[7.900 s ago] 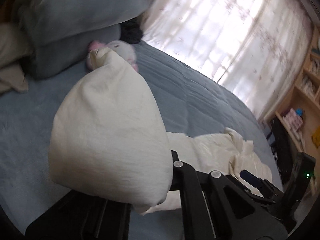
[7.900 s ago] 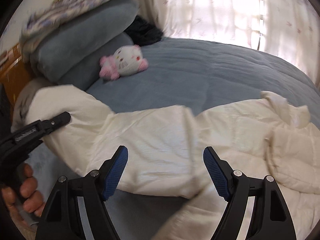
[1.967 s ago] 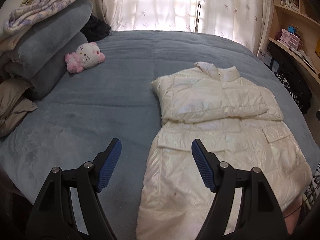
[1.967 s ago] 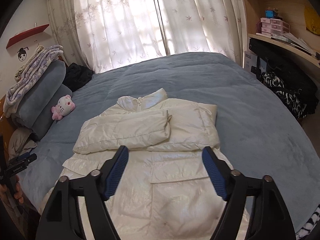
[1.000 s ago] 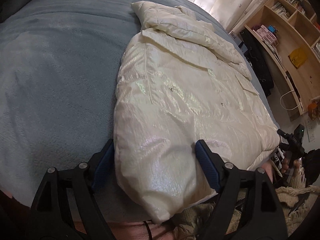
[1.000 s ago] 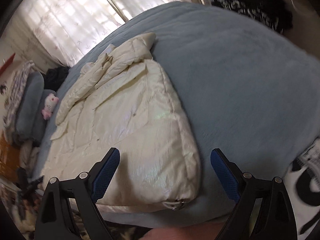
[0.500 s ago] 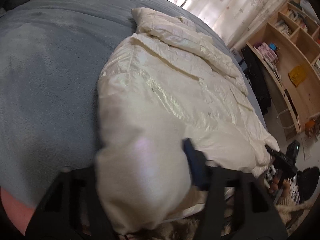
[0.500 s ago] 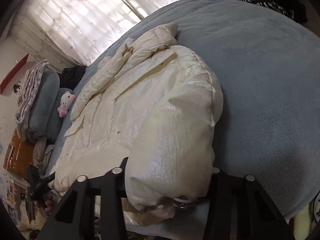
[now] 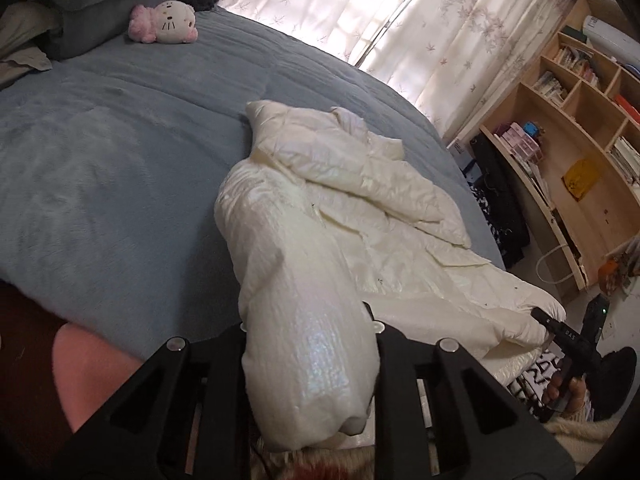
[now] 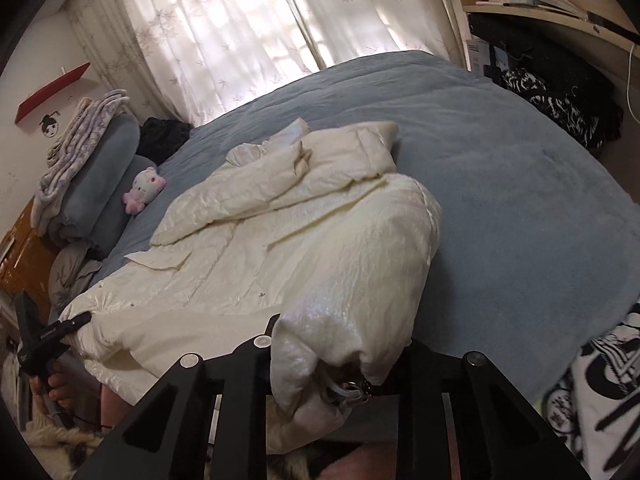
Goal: Fold large clothes
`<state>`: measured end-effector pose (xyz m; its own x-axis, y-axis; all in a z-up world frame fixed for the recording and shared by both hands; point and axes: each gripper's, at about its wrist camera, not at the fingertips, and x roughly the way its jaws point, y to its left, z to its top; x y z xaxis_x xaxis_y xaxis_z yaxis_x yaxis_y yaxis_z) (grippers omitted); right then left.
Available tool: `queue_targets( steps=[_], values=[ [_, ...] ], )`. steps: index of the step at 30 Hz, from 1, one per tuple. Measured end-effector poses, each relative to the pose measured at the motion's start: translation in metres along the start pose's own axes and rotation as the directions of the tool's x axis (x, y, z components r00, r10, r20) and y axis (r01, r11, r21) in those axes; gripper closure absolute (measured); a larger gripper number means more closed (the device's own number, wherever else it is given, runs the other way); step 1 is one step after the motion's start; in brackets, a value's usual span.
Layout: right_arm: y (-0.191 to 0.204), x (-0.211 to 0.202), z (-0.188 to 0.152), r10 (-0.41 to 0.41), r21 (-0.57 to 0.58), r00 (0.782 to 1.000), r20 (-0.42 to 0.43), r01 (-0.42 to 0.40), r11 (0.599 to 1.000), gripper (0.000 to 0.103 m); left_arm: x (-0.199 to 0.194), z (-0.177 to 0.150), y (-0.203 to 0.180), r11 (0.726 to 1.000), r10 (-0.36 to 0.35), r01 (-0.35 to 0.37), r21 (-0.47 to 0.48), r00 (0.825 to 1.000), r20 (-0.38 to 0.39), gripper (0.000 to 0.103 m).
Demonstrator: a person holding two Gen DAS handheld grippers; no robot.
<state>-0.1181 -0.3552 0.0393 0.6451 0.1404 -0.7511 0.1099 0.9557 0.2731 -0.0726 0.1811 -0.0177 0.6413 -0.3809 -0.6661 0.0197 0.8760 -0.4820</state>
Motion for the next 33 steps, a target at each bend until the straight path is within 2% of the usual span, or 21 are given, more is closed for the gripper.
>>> queue_targets(
  steps=[3,6,12,17,20,24,26,28,29,31,33],
  values=[
    [0.011,-0.019,0.002,0.006,-0.02,1.0,-0.011,-0.006,1.0,0.08,-0.03,-0.003,-0.005,1.0,-0.01,0.01,-0.001,1.0,-0.007,0.088],
    [0.017,-0.025,0.012,0.003,-0.013,1.0,-0.001,-0.003,1.0,0.08,-0.041,0.004,-0.006,0.999,-0.037,0.037,-0.038,0.999,-0.011,0.088],
    [0.007,-0.004,0.055,0.045,0.091,0.999,0.031,-0.047,0.995,0.078,-0.035,0.038,0.005,0.984,-0.105,0.105,-0.142,0.994,0.007,0.087],
    [0.003,0.042,0.117,0.086,0.166,0.995,0.054,-0.093,0.982,0.074,0.009,0.095,-0.001,0.981,-0.117,0.122,-0.153,0.992,0.039,0.087],
    [-0.004,0.08,0.159,0.096,0.195,0.994,0.057,-0.105,0.975,0.072,0.054,0.139,-0.003,0.977,-0.112,0.121,-0.176,0.992,0.057,0.086],
    [-0.007,0.149,0.222,0.055,0.208,0.998,0.042,-0.063,0.976,0.064,0.12,0.193,-0.005,0.977,-0.067,0.078,-0.197,0.996,0.063,0.083],
    [-0.012,0.185,0.252,0.027,0.224,0.999,0.028,-0.032,0.974,0.059,0.156,0.221,-0.003,0.974,-0.048,0.06,-0.219,0.997,0.061,0.079],
    [-0.019,0.224,0.28,0.016,0.254,1.0,0.012,-0.018,0.967,0.041,0.194,0.245,0.005,0.964,-0.049,0.059,-0.257,0.998,0.046,0.059],
    [-0.026,0.247,0.294,0.023,0.28,1.0,0.0,-0.022,0.96,0.036,0.21,0.253,0.007,0.96,-0.052,0.059,-0.274,0.998,0.033,0.054],
    [-0.033,0.284,0.312,0.043,0.326,0.999,-0.018,-0.035,0.945,0.021,0.245,0.27,0.018,0.944,-0.076,0.073,-0.321,0.997,0.005,0.035],
    [-0.039,0.305,0.323,0.058,0.351,0.998,-0.023,-0.046,0.935,0.016,0.262,0.276,0.028,0.936,-0.062,0.062,-0.345,0.998,0.01,0.032]
  ],
)
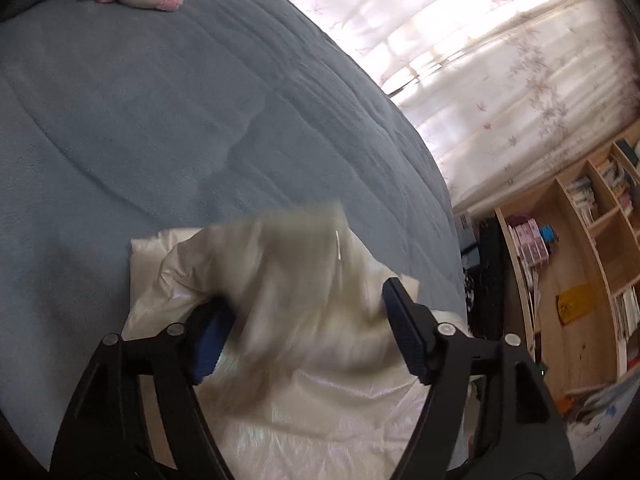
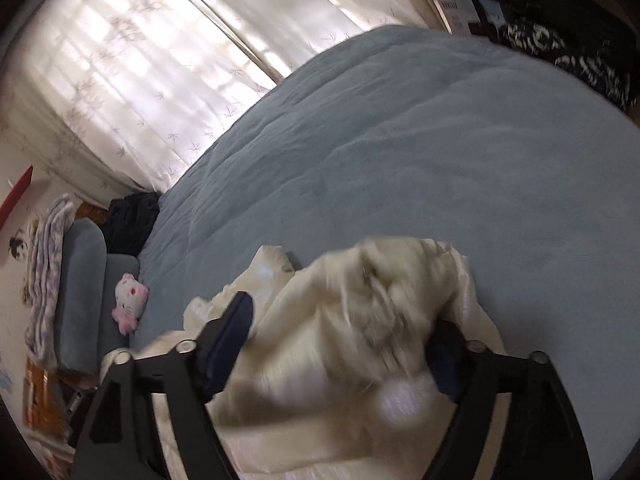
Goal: Fold large clothes
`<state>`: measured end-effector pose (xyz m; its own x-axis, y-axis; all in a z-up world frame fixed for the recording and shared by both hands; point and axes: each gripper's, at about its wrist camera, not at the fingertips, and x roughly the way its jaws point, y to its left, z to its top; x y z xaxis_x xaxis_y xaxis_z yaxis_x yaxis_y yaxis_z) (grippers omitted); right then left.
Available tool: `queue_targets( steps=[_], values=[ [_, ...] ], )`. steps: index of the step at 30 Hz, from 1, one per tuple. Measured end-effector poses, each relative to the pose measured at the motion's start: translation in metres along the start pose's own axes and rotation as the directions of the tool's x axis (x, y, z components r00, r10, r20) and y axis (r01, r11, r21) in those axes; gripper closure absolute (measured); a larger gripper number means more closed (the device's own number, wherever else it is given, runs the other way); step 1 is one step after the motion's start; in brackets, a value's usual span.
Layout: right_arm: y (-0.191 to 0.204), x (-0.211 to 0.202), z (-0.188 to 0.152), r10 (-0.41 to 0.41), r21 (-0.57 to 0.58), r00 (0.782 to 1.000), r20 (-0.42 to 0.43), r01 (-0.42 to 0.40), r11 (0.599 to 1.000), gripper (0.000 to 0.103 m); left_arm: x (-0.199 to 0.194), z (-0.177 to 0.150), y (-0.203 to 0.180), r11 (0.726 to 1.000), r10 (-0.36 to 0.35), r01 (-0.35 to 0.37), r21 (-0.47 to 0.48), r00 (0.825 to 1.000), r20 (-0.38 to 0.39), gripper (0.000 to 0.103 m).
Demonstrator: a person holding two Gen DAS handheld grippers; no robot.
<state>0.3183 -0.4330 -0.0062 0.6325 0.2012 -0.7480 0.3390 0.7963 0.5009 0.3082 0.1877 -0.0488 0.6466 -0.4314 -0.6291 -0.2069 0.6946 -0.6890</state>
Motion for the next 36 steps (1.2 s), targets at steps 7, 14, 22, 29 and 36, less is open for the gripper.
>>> queue_targets(
  steps=[7,14,22,29,36],
  values=[
    [-0.009,0.014,0.021,-0.01,-0.038,0.999,0.047,0.012,0.999,0.011,0.028,0.031,0.004,0.987,0.083,-0.087,0.135,0.996,0.033,0.03],
    [-0.05,0.053,0.034,-0.022,-0.097,0.999,-0.027,0.019,0.995,0.01,0.068,0.038,0.013,0.938,0.171,-0.152,0.313,0.985,-0.034,0.03],
    [-0.04,0.109,0.036,-0.034,-0.159,0.996,-0.083,0.021,0.987,0.046,0.115,0.026,0.006,0.869,0.277,-0.237,0.434,0.96,-0.03,0.079],
    [-0.01,0.055,0.005,-0.145,-0.248,0.975,0.167,0.184,0.951,0.084,0.104,0.027,-0.019,0.827,0.37,-0.434,0.357,0.899,0.236,0.101],
    [0.004,0.122,-0.001,-0.345,-0.279,0.922,0.174,0.382,0.881,0.08,0.159,0.016,-0.001,0.692,0.579,-0.654,0.306,0.756,0.306,0.103]
  ],
)
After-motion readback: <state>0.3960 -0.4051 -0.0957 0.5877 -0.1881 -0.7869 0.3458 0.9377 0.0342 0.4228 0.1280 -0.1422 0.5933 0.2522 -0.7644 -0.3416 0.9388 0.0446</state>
